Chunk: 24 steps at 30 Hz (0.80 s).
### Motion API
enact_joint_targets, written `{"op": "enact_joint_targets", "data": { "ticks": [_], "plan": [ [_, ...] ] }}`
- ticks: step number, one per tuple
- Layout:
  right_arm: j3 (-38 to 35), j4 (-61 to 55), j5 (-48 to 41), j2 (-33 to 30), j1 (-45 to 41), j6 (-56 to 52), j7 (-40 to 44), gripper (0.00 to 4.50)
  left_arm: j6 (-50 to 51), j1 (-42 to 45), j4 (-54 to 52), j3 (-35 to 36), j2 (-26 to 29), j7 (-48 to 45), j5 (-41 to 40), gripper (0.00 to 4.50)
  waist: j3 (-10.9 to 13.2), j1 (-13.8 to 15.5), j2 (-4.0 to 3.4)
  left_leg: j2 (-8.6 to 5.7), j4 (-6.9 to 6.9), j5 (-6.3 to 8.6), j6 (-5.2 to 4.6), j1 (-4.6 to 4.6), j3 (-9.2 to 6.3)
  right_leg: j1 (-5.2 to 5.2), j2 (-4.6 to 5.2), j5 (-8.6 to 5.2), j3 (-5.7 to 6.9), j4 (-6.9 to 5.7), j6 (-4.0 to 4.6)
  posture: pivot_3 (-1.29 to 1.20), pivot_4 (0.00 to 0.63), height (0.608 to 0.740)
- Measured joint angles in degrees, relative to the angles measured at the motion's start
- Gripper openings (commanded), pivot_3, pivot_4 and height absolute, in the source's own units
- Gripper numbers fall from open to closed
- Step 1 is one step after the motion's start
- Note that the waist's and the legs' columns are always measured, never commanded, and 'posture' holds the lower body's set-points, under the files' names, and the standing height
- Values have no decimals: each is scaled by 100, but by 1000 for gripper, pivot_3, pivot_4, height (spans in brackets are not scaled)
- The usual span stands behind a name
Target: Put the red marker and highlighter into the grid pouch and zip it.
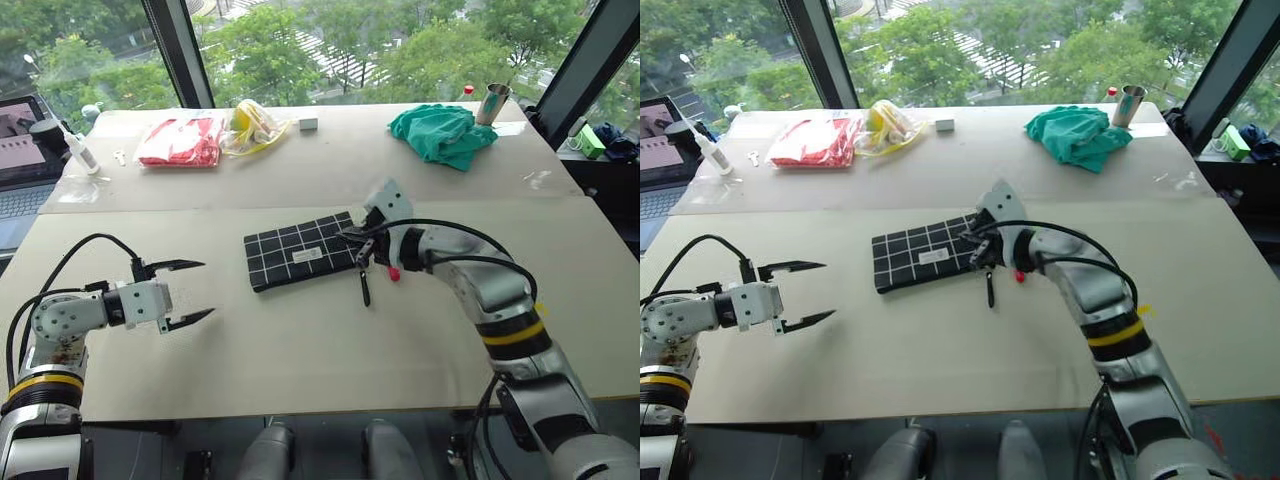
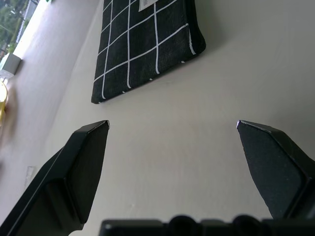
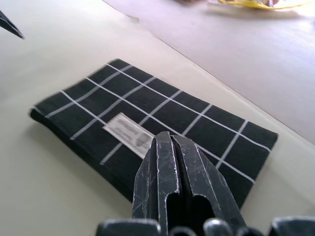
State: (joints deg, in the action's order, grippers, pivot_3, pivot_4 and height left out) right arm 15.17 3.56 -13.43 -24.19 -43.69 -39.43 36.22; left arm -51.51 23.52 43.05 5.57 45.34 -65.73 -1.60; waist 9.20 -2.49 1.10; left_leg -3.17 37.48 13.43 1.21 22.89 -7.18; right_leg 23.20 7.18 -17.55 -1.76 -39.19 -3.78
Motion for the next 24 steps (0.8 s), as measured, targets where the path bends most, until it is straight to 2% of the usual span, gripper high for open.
{"op": "enact_joint_targets", "data": {
  "ticks": [4,9,14,20,24],
  "plan": [
    [458,371,437,-77,-5,105,156,61,-353,240,306,-239,-18,375,306,4500,0,-30,0,-1,4,0,-1,6,0,6,0,0,0,-10,0,0,150,740],
    [951,725,1267,-217,-103,549,194,61,-479,735,545,-639,-320,703,519,4500,0,-64,0,-3,32,2,-4,17,-3,7,-1,0,8,-14,0,0,150,740],
    [986,848,1588,-52,-139,716,184,61,-597,1093,848,-909,-338,943,735,4500,-1,-148,1,-2,32,2,-3,16,-10,6,-2,0,12,-30,0,0,150,740],
    [999,824,1889,48,-68,785,107,61,-794,1646,1440,-1317,-319,1587,1422,4500,-2,-136,2,-7,37,2,-4,10,-18,-2,-1,0,21,-58,-1,0,150,740],
    [911,823,1929,43,-28,779,115,61,-776,1891,1741,-1381,-651,1755,1432,4500,-3,-93,2,-10,41,2,-4,10,-22,-5,0,0,24,-57,-1,0,150,740]
  ]
}}
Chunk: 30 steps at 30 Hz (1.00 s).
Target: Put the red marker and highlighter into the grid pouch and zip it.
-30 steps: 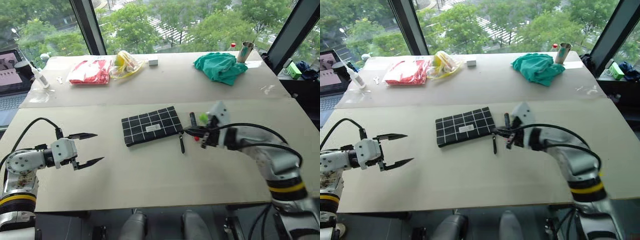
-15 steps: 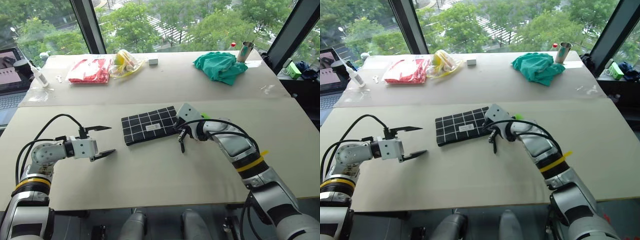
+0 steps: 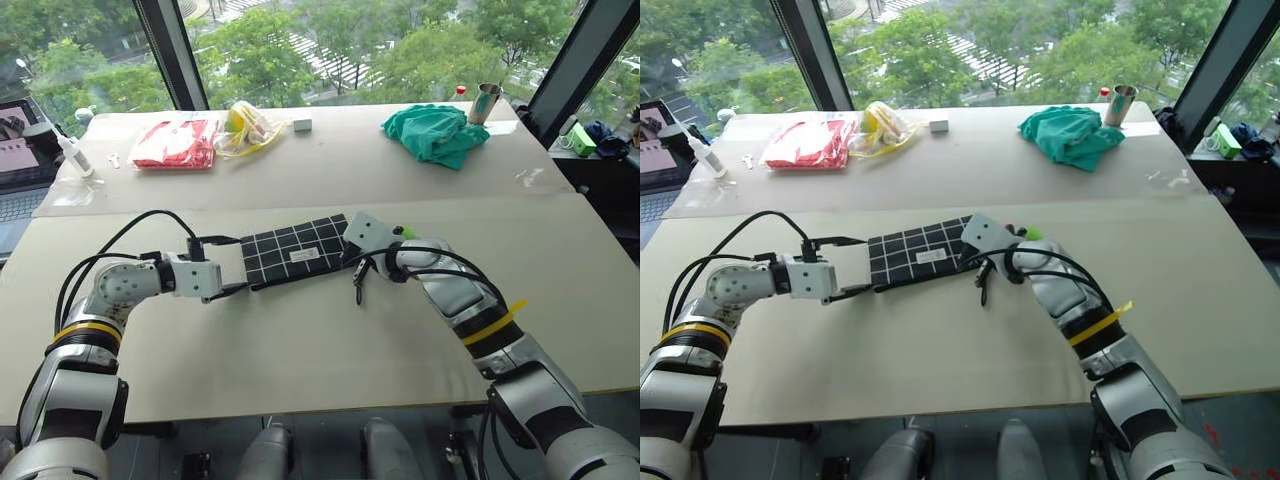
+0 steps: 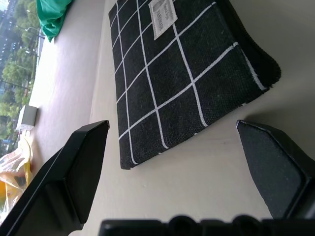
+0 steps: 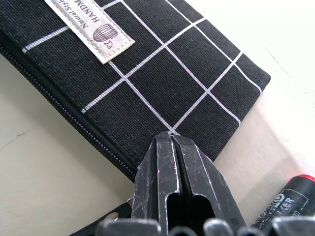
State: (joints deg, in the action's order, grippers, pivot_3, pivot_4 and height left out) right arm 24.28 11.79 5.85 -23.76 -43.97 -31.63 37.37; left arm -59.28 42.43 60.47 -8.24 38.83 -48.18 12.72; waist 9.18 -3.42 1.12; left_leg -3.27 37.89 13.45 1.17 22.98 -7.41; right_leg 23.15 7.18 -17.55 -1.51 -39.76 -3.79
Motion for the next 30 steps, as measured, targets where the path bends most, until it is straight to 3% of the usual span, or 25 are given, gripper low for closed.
{"op": "enact_joint_targets", "data": {
  "ticks": [4,7,17,18,26,27,30],
  "plan": [
    [-14,-35,20,23,16,-20,4,61,1,69,115,-5,-362,-167,-280,4500,0,-15,1,0,1,-1,1,4,-1,3,2,0,1,-1,0,0,150,740],
    [-21,-110,42,34,60,-59,3,0,-15,73,132,-5,-435,-569,-551,3812,0,-44,1,0,0,-1,2,7,-3,4,2,0,3,-4,0,0,150,740],
    [-68,-127,72,65,75,-109,3,0,-11,35,297,25,-374,-1443,-972,198,0,-53,1,0,1,-1,2,10,-11,4,2,0,13,-2,0,0,150,740],
    [-70,-124,72,69,75,-106,6,0,-11,46,309,28,-369,-1492,-990,32,0,-58,1,0,1,-1,2,10,-11,3,2,0,13,-2,0,0,150,740],
    [-139,-107,56,81,83,-3,72,0,-9,183,339,42,-326,-1602,-1052,32,0,-65,1,1,1,-1,2,10,-11,4,2,0,17,-3,0,0,150,740],
    [-252,-99,6,117,121,85,47,591,-2,184,339,60,-327,-1615,-1063,0,0,-66,1,1,1,-1,2,11,-11,4,2,0,17,-2,0,0,150,740],
    [-1157,-93,-569,586,171,138,-265,1496,78,146,289,90,-359,-1838,-1245,0,0,-73,1,2,1,-8,14,21,-13,12,2,0,18,-4,0,0,150,740]
  ]
}}
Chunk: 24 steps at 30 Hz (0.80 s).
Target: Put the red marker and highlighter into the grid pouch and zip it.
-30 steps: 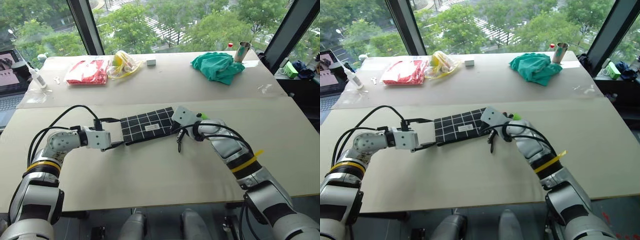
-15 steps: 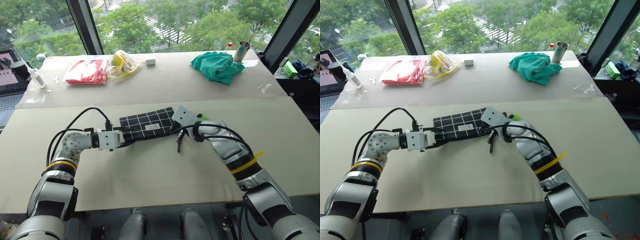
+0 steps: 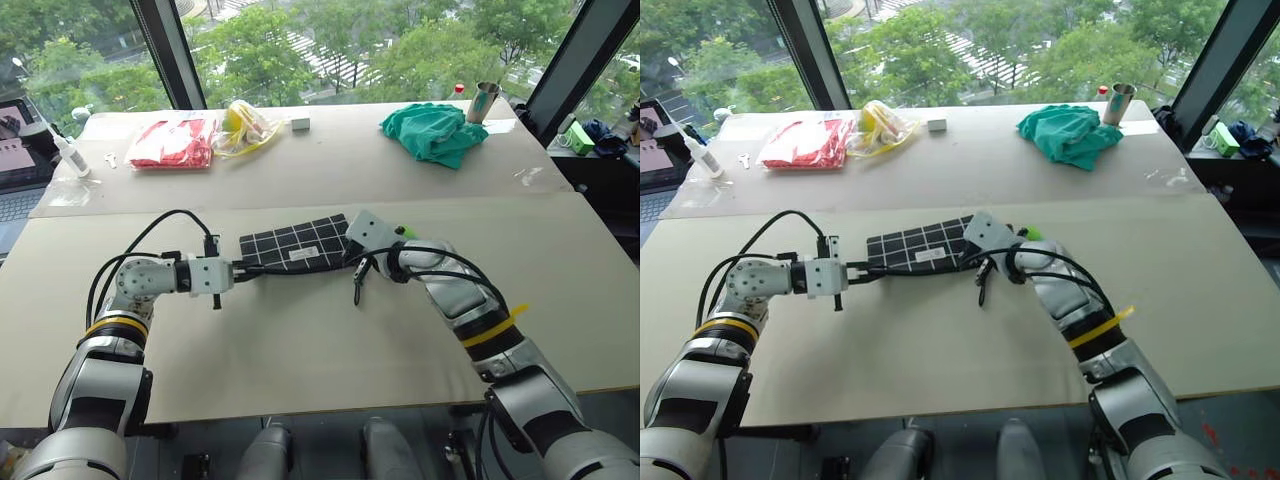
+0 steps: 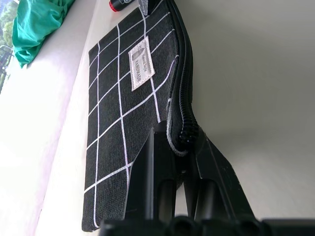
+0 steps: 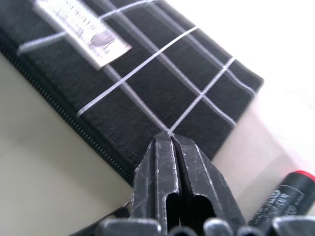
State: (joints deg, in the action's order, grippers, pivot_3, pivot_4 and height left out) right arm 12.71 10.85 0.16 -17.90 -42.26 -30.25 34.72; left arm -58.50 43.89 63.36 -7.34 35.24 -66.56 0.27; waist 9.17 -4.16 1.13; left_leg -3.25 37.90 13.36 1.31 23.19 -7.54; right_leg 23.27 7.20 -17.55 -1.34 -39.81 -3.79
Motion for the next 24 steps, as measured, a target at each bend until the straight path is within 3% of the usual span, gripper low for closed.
{"op": "enact_joint_targets", "data": {
  "ticks": [8,11,17,24],
  "plan": [
    [-948,-1229,-918,-86,96,-1023,-3,4214,247,-362,-279,82,-119,-118,-268,0,0,15,0,-2,0,4,-7,4,-10,-2,1,0,9,-1,0,0,150,740],
    [-1347,-1574,-1337,-339,221,-1728,26,4214,574,-488,-522,228,-176,-144,-533,0,0,22,0,-2,1,6,-10,7,-13,-2,3,0,9,-2,0,0,150,740],
    [-2156,-2846,-2177,-1164,701,-2990,148,4214,2238,-1191,-2011,915,-373,-155,-1795,0,0,-18,0,8,-2,10,-17,2,-29,0,3,0,12,0,0,0,150,740],
    [-1927,-4176,-2878,-1026,1342,-4101,-101,4214,3566,-2111,-3483,980,-148,-321,-2171,0,0,-41,-1,6,-2,14,-25,-3,-27,-4,2,0,11,-1,0,0,150,740]
  ]
}}
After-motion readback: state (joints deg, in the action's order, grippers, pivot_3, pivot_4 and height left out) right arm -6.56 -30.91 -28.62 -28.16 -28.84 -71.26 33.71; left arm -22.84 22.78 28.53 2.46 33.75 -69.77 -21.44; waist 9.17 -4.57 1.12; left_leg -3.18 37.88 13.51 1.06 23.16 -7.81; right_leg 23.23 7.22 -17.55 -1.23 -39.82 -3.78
